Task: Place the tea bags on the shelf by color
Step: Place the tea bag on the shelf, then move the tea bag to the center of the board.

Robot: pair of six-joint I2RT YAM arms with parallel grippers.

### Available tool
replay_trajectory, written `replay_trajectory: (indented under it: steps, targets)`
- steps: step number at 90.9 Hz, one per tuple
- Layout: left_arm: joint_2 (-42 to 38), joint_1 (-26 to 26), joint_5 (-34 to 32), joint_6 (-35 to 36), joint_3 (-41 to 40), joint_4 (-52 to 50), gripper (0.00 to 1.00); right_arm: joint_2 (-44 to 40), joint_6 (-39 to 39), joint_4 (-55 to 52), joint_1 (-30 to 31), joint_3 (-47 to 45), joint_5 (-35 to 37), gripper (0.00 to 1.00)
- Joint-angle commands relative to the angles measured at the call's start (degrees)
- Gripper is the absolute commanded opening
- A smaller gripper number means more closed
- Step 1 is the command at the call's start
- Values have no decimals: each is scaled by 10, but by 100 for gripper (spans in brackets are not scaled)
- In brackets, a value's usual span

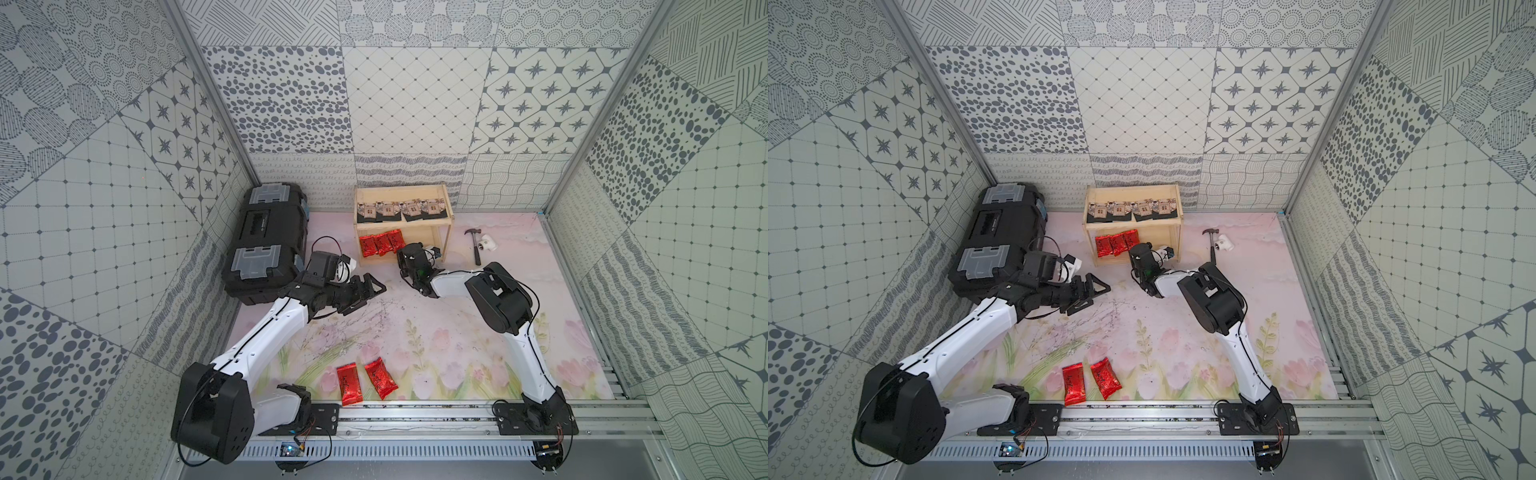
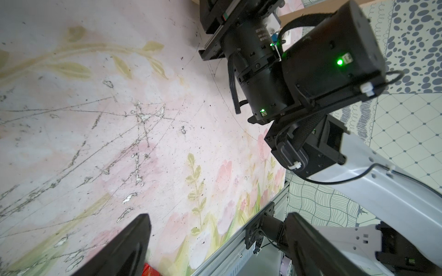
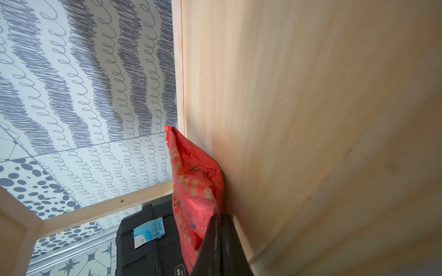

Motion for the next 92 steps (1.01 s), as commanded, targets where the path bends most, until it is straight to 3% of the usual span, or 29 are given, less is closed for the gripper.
replay_trajectory:
  steps: [1, 6, 21, 27, 37, 46, 57, 63, 78, 92]
  targets:
    - [-5, 11, 23, 4, -4, 20, 92, 7, -4, 5, 3, 7, -4, 8]
    - [-4, 11, 24, 2, -5, 22, 92, 0, -5, 5, 3, -2, -3, 13]
    - [0, 11, 30, -6, -9, 31, 92, -35, -18, 3, 3, -42, -7, 44]
    - [0, 12, 30, -6, -9, 32, 92, -61, -32, 3, 3, -63, -28, 50]
    - [-9, 12, 18, -7, -13, 16, 92, -141, -112, -7, 9, -133, -83, 55]
    - [-35, 12, -7, -11, -25, -5, 92, -242, -276, -81, 22, -193, -148, 59]
    - [-70, 12, -59, -16, -38, -53, 91, -348, -491, -253, 100, -232, -149, 58]
    - [-84, 12, -90, -19, -48, -79, 91, -379, -566, -324, 156, -250, -129, 58]
    - [-95, 13, -132, -43, -83, -78, 91, -386, -676, -393, 301, -263, -64, 64]
    - [-66, 13, -130, -57, -91, -54, 91, -362, -732, -407, 390, -259, -36, 85]
